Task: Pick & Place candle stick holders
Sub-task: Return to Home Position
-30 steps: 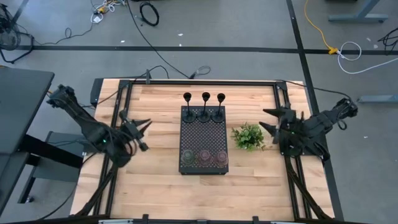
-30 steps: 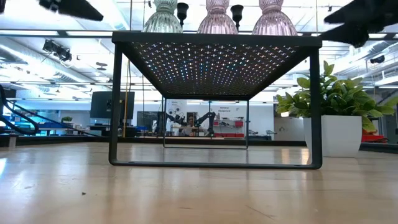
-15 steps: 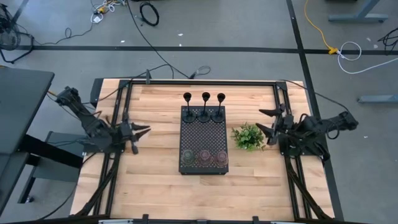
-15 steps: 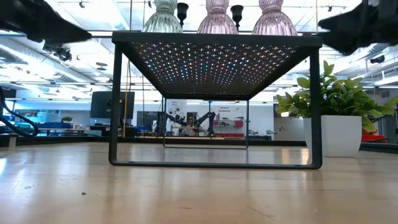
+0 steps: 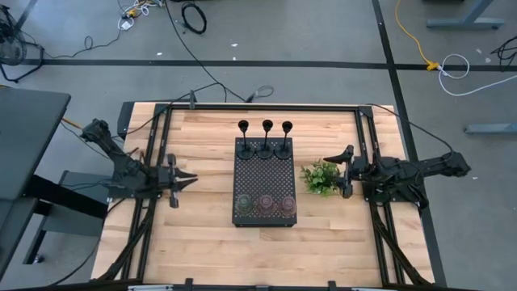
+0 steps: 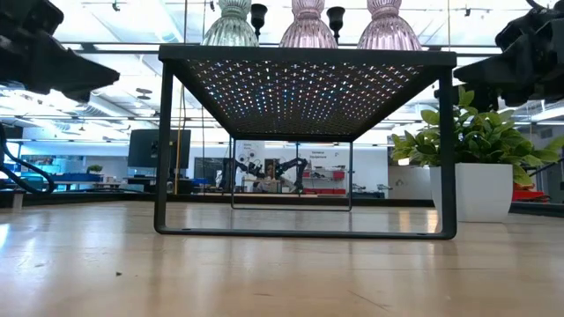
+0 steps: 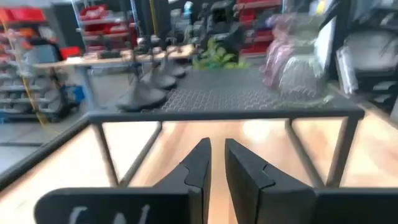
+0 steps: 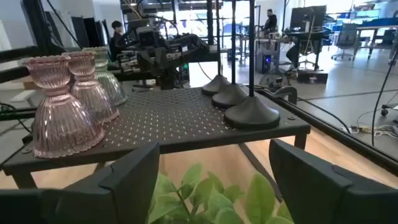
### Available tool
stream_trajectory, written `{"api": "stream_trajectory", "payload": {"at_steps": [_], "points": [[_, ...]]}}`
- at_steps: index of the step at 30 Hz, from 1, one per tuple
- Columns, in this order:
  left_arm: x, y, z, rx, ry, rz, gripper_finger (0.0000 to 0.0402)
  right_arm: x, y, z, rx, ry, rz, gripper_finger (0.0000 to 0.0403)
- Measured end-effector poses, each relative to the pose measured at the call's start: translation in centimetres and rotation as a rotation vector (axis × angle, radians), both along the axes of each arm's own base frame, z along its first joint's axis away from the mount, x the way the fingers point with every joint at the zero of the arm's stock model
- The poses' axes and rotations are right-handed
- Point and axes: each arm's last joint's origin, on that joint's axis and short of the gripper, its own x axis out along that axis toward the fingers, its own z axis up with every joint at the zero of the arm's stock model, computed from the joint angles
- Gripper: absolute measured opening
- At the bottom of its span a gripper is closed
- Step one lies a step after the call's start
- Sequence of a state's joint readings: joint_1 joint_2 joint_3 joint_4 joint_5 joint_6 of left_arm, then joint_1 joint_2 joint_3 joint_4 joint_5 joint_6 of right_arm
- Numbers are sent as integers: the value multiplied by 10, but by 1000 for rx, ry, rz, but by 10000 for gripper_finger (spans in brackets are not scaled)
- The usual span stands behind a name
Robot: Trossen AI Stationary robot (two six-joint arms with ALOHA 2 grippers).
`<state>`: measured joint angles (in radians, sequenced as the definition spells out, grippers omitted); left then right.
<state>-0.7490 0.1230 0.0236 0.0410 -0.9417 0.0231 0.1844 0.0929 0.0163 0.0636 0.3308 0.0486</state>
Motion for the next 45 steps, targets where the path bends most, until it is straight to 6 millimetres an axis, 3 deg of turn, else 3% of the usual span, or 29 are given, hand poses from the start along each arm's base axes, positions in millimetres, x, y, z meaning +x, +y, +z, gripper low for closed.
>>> {"api": "stream_trajectory", "payload": {"at_steps": [9, 21, 30, 45], "points": [[1, -3, -3, -9, 6, -52, 51, 1, -2, -2, -70, 31, -61, 302], [4, -5, 3, 54, -13, -210, 51, 1, -2, -2, 66, 13, -72, 302], [14, 12, 14, 97, -126, -325, 51, 1, -2, -2, 67, 12, -74, 302], [21, 45, 3, -17, -10, -371, 51, 1, -2, -2, 66, 12, -74, 302]]}}
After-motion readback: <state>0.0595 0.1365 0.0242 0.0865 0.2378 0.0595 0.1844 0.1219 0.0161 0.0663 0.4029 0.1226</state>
